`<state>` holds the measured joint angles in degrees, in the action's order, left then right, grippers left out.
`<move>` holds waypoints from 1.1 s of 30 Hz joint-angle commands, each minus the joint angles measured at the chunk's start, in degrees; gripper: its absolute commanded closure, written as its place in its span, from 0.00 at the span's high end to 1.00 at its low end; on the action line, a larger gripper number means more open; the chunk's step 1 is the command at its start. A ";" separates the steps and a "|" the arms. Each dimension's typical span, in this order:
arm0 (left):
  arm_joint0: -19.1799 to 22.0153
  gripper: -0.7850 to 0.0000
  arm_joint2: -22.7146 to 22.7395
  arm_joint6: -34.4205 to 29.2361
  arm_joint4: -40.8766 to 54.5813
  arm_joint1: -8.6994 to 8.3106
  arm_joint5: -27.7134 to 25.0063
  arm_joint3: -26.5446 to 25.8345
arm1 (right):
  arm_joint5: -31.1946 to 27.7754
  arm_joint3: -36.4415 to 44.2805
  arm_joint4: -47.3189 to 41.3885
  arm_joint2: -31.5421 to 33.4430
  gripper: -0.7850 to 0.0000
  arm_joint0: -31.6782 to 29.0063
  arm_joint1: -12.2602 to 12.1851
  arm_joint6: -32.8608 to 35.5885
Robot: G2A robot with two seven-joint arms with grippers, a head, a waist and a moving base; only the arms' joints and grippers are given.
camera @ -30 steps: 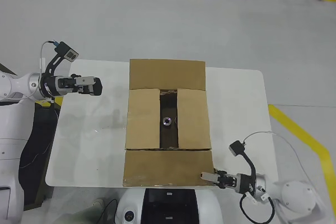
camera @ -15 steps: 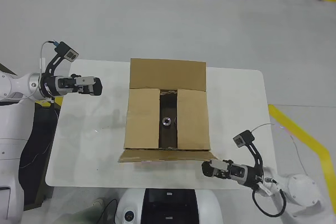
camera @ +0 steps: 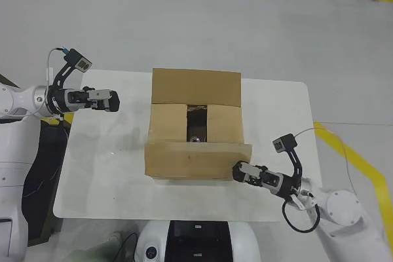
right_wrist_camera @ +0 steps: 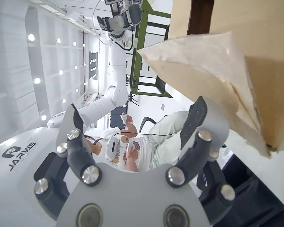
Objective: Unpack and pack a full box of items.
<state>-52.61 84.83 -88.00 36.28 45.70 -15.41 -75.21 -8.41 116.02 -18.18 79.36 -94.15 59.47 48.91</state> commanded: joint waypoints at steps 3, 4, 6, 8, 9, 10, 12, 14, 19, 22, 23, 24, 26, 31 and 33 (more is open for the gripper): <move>0.00 1.00 0.00 0.00 0.00 0.00 0.00 0.00 | 1.44 -1.44 2.39 -1.58 1.00 1.82 0.11 -1.04; 0.00 1.00 0.00 0.00 0.00 0.00 0.00 0.00 | 1.73 -1.70 2.86 -1.95 1.00 2.19 0.13 -1.19; 0.00 1.00 0.00 0.00 0.00 0.00 0.00 0.00 | 2.34 -2.14 3.46 -2.60 1.00 2.77 0.18 -1.48; 0.00 1.00 0.00 0.00 0.00 0.00 0.00 0.00 | 2.81 -2.48 3.81 -3.10 1.00 3.23 0.21 -1.71; -0.26 1.00 -0.03 1.01 -0.29 0.02 0.07 -0.26 | 2.99 -2.57 3.98 -3.26 1.00 3.43 0.23 -1.90; -0.68 1.00 -0.06 2.22 -0.86 0.01 0.22 -0.76 | 3.18 -2.66 4.09 -3.44 1.00 3.58 0.24 -2.01; -1.21 1.00 0.11 3.45 -1.33 -0.03 0.37 -1.02 | 3.49 -2.83 4.18 -3.69 1.00 3.88 0.26 -2.28; -1.45 1.00 0.19 4.13 -2.19 -0.10 0.13 -0.59 | 3.61 -2.92 4.14 -3.76 1.00 3.98 0.27 -2.37; -0.85 1.00 -0.47 6.28 -5.60 -0.12 -1.59 2.42 | 3.61 -2.92 4.14 -3.76 1.00 3.98 0.27 -2.37; 0.18 1.00 -1.52 6.91 -7.46 -0.01 -2.67 4.87 | 3.61 -2.92 4.14 -3.76 1.00 3.98 0.27 -2.37; 0.66 1.00 -2.01 7.08 -8.80 0.00 -2.99 5.88 | 3.61 -2.92 4.14 -3.76 1.00 3.98 0.27 -2.37; 1.27 1.00 -2.48 7.37 -10.25 0.02 -3.63 6.67 | 3.61 -2.92 4.14 -3.76 1.00 3.98 0.27 -2.37; 2.27 1.00 -3.41 8.19 -10.45 0.26 -4.48 8.66 | 3.61 -2.92 4.14 -3.76 1.00 3.98 0.27 -2.37; 5.45 1.00 -6.42 10.84 -11.18 1.16 -7.94 13.21 | 3.61 -2.92 4.14 -3.76 1.00 3.98 0.27 -2.37; 6.70 1.00 -7.91 11.97 -8.82 1.89 -9.71 15.23 | 3.61 -2.92 4.14 -3.76 1.00 3.98 0.27 -2.37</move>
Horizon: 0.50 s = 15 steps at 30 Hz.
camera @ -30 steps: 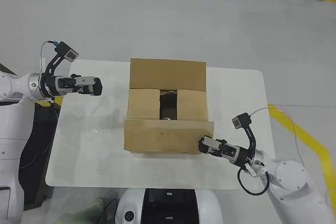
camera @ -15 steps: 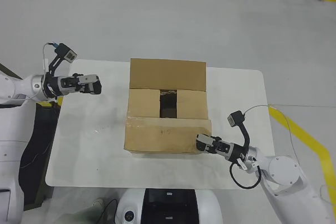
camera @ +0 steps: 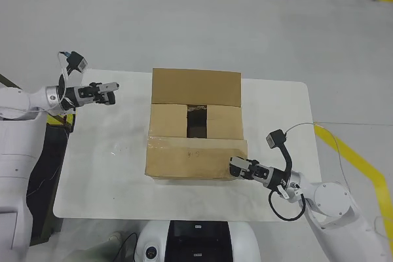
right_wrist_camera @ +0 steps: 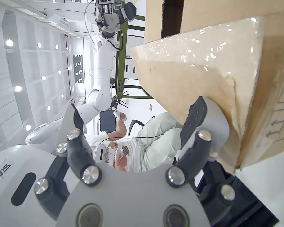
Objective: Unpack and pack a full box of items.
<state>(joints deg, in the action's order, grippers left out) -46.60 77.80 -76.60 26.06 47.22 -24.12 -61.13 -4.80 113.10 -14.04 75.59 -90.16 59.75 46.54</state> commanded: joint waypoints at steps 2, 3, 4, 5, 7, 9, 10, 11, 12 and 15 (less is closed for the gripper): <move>2.33 1.00 -2.75 1.49 0.45 0.96 -2.80 3.03 | 0.00 0.00 0.00 0.00 1.00 0.00 0.00 0.00; 3.06 1.00 -3.65 1.99 0.83 1.34 -3.50 3.96 | 0.00 0.00 0.00 0.00 1.00 0.00 0.00 0.00; 3.87 1.00 -4.58 2.39 0.50 1.66 -4.16 4.89 | 0.00 0.00 0.00 0.00 1.00 0.00 0.00 0.00; 4.66 1.00 -5.49 2.86 0.29 2.01 -4.71 5.77 | 0.00 0.00 0.00 0.00 1.00 0.00 0.00 0.00; 6.18 1.00 -7.36 3.60 0.04 2.74 -5.66 7.44 | 0.00 0.00 0.00 0.00 1.00 0.00 0.00 0.00; 7.53 1.00 -9.23 3.95 0.48 3.55 -6.58 8.97 | 0.00 0.00 0.00 0.00 1.00 0.00 0.00 0.00; 8.11 1.00 -10.06 4.14 1.40 4.00 -6.80 9.97 | 0.00 0.00 0.00 0.00 1.00 0.00 0.00 0.00; 8.78 1.00 -10.92 4.36 1.78 4.44 -7.14 11.01 | 0.00 0.00 0.00 0.00 1.00 0.00 0.00 0.00; 9.49 1.00 -11.84 4.67 1.72 4.87 -7.63 12.02 | 0.00 0.00 0.00 0.00 1.00 0.00 0.00 0.00; 11.37 1.00 -14.72 5.79 1.56 6.31 -9.14 14.96 | 0.00 0.00 0.00 0.00 1.00 0.00 0.00 0.00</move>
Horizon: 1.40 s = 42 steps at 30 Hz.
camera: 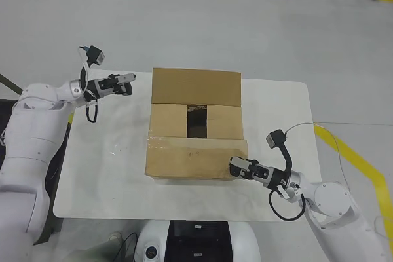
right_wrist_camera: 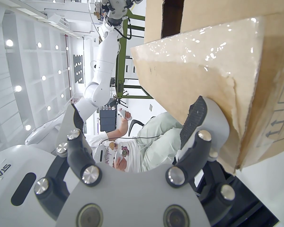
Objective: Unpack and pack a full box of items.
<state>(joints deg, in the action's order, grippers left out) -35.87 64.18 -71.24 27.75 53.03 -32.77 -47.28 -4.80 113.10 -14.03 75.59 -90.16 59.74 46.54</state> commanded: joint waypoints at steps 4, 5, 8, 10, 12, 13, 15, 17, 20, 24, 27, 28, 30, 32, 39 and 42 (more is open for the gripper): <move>3.12 1.00 -4.47 2.31 -0.52 2.43 -1.48 4.86 | 0.00 0.00 0.00 0.00 1.00 0.00 0.00 0.00; 3.54 1.00 -5.17 2.84 -0.19 2.93 -1.61 5.61 | 0.00 0.00 0.00 0.00 1.00 0.00 0.00 0.00; 4.63 1.00 -7.17 4.17 0.39 4.37 -2.04 7.56 | 0.00 0.00 0.00 0.00 1.00 0.00 0.00 0.00; 5.18 1.00 -8.32 4.55 1.47 5.34 -2.00 8.48 | 0.00 0.00 0.00 0.00 1.00 0.00 0.00 0.00; 5.81 1.00 -9.44 4.27 2.14 6.24 -1.96 9.27 | 0.00 0.00 0.00 0.00 1.00 0.00 0.00 0.00; 6.06 1.00 -9.85 4.01 2.96 6.68 -1.81 9.66 | 0.00 0.00 0.00 0.00 1.00 0.00 0.00 0.00; 6.66 1.00 -10.52 3.28 4.12 7.44 -1.75 10.59 | 0.00 0.00 0.00 0.00 1.00 0.00 0.00 0.00; 7.05 1.00 -10.66 2.43 6.69 8.15 -1.39 11.51 | 0.00 0.00 0.00 0.00 1.00 0.00 0.00 0.00; 7.75 1.00 -10.29 0.74 10.89 9.01 -0.84 12.84 | 0.00 0.00 0.00 0.00 1.00 0.00 0.00 0.00; 8.78 1.00 -9.83 -0.20 12.91 9.53 -0.08 13.34 | 0.00 0.00 0.00 0.00 1.00 0.00 0.00 0.00; 8.89 1.00 -9.07 -0.65 14.37 9.57 0.38 12.78 | 0.00 0.00 0.00 0.00 1.00 0.00 0.00 0.00; 8.86 1.00 -8.76 -0.84 14.80 9.53 0.56 12.43 | 0.00 0.00 0.00 0.00 1.00 0.00 0.00 0.00; 8.56 1.00 -7.91 -1.54 16.34 9.39 1.26 11.49 | 0.00 0.00 0.00 0.00 1.00 0.00 0.00 0.00; 8.13 1.00 -6.97 -2.40 17.63 9.14 2.12 9.95 | 0.00 0.00 0.00 0.00 1.00 0.00 0.00 0.00; 4.80 1.00 -2.60 -7.77 21.83 7.52 7.48 1.67 | 0.00 0.00 0.00 0.00 1.00 0.00 0.00 0.00; 3.09 1.00 -0.77 -9.92 21.92 6.75 9.63 -1.80 | 0.00 0.00 0.00 0.00 1.00 0.00 0.00 0.00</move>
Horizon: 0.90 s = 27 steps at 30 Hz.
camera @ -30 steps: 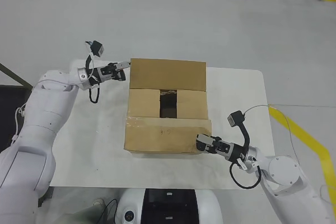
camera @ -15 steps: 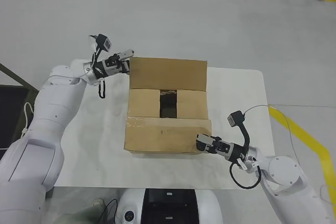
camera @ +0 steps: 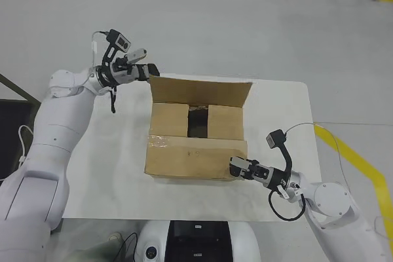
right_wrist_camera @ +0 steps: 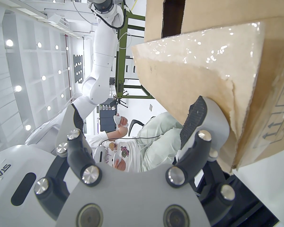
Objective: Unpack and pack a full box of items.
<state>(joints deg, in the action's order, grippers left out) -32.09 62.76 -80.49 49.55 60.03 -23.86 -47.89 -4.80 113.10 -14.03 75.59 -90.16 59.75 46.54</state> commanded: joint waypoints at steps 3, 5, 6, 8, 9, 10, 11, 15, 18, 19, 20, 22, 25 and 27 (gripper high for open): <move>-2.56 1.00 2.48 -2.39 0.30 -0.91 2.44 -4.10 | 0.00 0.00 0.00 0.00 1.00 0.00 0.00 0.00; -3.78 1.00 3.64 -3.50 0.16 -1.34 3.55 -5.83 | 0.00 0.00 0.00 0.00 1.00 0.00 0.00 0.00; -4.45 1.00 4.24 -4.07 0.22 -1.55 4.12 -6.67 | 0.00 0.00 0.00 0.00 1.00 0.00 0.00 0.00; -5.81 1.00 5.35 -5.39 0.28 -1.94 5.44 -8.38 | 0.00 0.00 0.00 0.00 1.00 0.00 0.00 0.00; -6.52 1.00 5.83 -6.18 0.39 -2.12 6.23 -9.32 | 0.00 0.00 0.00 0.00 1.00 0.00 0.00 0.00; -7.27 1.00 6.29 -7.07 0.67 -2.27 7.12 -10.30 | 0.00 0.00 0.00 0.00 1.00 0.00 0.00 0.00; -8.05 1.00 6.70 -7.51 0.69 -2.43 7.56 -11.29 | 0.00 0.00 0.00 0.00 1.00 0.00 0.00 0.00; -11.26 1.00 6.95 -7.51 0.62 -3.26 7.57 -14.66 | 0.00 0.00 0.00 0.00 1.00 0.00 0.00 0.00; -12.83 1.00 6.53 -7.51 0.09 -4.06 7.57 -16.31 | 0.00 0.00 0.00 0.00 1.00 0.00 0.00 0.00; -13.22 1.00 6.39 -7.51 0.04 -4.31 7.57 -16.71 | 0.00 0.00 0.00 0.00 1.00 0.00 0.00 0.00; -13.56 1.00 6.29 -7.51 0.11 -4.55 7.57 -17.09 | 0.00 0.00 0.00 0.00 1.00 0.00 0.00 0.00; -14.27 1.00 5.96 -7.51 0.27 -4.99 7.57 -17.77 | 0.00 0.00 0.00 0.00 1.00 0.00 0.00 0.00; -15.20 1.00 5.55 -7.51 -0.46 -5.72 7.57 -18.76 | -0.02 0.10 0.12 -0.04 1.00 0.06 0.03 -0.48; -15.94 1.00 5.54 -7.51 -1.21 -6.24 7.57 -19.18 | 0.10 0.28 0.36 -0.29 1.00 0.56 0.09 -1.38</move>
<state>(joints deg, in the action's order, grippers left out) -47.64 68.27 -88.00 48.73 54.06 -16.29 -66.85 -4.76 113.30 -13.77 75.42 -89.89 59.81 45.60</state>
